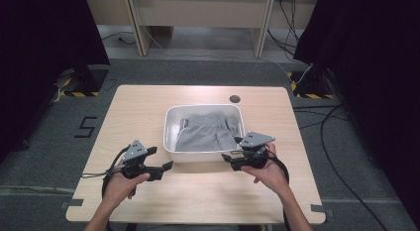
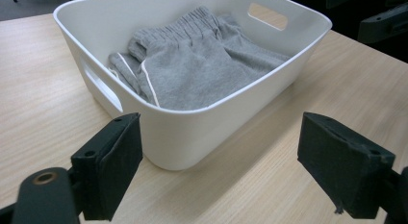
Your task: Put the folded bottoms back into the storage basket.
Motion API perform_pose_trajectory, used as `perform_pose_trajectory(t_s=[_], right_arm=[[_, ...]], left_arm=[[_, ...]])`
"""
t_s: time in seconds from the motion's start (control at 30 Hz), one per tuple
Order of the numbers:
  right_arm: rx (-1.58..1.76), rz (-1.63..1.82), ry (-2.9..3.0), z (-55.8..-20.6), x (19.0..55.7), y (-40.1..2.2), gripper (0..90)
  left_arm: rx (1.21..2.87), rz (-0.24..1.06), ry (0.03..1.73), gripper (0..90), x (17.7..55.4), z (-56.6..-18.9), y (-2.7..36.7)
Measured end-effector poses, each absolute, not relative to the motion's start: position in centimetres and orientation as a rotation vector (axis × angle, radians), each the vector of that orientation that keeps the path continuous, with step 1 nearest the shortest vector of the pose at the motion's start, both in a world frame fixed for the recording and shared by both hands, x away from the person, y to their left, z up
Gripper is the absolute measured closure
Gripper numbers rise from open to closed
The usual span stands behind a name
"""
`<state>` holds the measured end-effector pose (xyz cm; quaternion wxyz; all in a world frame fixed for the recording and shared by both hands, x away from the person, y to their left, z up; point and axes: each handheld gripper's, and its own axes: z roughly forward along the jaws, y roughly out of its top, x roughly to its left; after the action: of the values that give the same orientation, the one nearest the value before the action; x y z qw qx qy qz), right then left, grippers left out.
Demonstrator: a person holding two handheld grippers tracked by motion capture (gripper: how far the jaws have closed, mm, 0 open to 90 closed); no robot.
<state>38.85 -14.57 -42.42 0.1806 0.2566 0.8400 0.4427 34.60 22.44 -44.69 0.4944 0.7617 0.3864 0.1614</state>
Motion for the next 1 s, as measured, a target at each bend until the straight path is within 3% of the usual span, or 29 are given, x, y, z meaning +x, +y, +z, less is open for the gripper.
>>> perform_pose_trajectory(t_s=[1.0], right_arm=[[0.769,1.24,2.348,-45.2,35.4,-17.1,25.2]], left_arm=[[1.906,0.384,0.93,15.1,32.4,-48.2,22.9]])
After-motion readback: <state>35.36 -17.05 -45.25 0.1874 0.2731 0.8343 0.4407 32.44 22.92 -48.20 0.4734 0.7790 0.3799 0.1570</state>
